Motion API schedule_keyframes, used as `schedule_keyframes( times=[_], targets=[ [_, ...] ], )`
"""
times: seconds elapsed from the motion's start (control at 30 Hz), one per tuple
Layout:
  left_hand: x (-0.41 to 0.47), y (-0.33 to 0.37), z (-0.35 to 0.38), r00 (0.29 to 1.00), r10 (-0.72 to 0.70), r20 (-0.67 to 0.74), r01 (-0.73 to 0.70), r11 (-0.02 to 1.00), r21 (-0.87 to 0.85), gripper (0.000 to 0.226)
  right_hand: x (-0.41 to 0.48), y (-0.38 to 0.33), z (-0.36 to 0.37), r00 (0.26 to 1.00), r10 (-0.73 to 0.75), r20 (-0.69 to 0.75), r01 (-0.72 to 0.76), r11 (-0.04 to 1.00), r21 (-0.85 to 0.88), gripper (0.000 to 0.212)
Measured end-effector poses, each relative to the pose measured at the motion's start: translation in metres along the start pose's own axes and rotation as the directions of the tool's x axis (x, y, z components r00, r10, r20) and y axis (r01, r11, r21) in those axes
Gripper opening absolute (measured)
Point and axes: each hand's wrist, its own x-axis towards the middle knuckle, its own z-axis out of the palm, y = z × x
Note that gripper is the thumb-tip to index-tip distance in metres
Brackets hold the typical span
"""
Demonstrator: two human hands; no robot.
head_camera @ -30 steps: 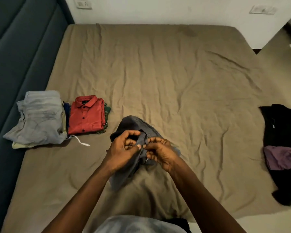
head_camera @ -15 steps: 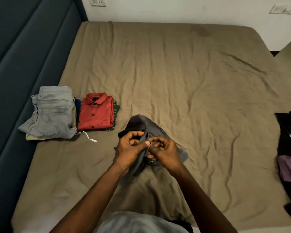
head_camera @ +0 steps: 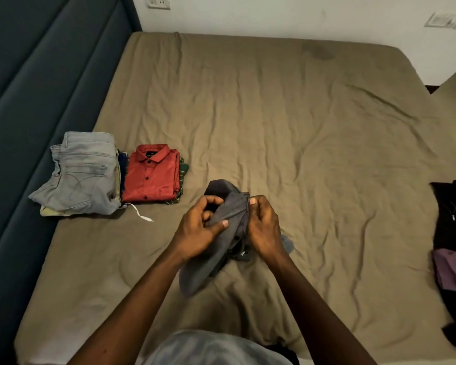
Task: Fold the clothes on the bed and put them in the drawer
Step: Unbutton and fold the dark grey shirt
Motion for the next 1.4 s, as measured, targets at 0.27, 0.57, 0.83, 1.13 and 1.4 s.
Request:
schedule_keyframes(
  times=[0.27,0.57,0.83,1.13,1.4],
  targets=[
    [0.022,0.037,-0.042,0.979,0.182,0.093,-0.187,0.981,0.052,0.029,0.031,-0.037,-0.024,0.957,-0.247,0.154,0.253,0.967,-0.018,0.046],
    [0.047,0.03,-0.085,0.926,0.312,0.21,-0.367,0.875,0.315,0.015,0.065,-0.05,-0.058,0.732,-0.385,0.563,0.659,0.609,-0.44,0.023],
    [0.058,0.018,-0.075,0.994,-0.027,0.109,0.04,0.992,-0.119,0.036,0.067,-0.009,-0.04,0.913,-0.165,0.373,0.241,0.956,-0.168,0.018],
    [0.058,-0.008,-0.049,0.84,0.529,0.119,-0.42,0.496,0.76,0.05,0.063,-0.024,-0.048,0.947,-0.093,0.307,0.025,0.975,0.22,0.045],
    [0.069,-0.001,-0.053,0.665,0.736,0.126,-0.6,0.426,0.677,0.022,0.081,-0.038,-0.075,0.988,-0.05,0.149,0.023,0.984,0.176,0.035]
  ],
)
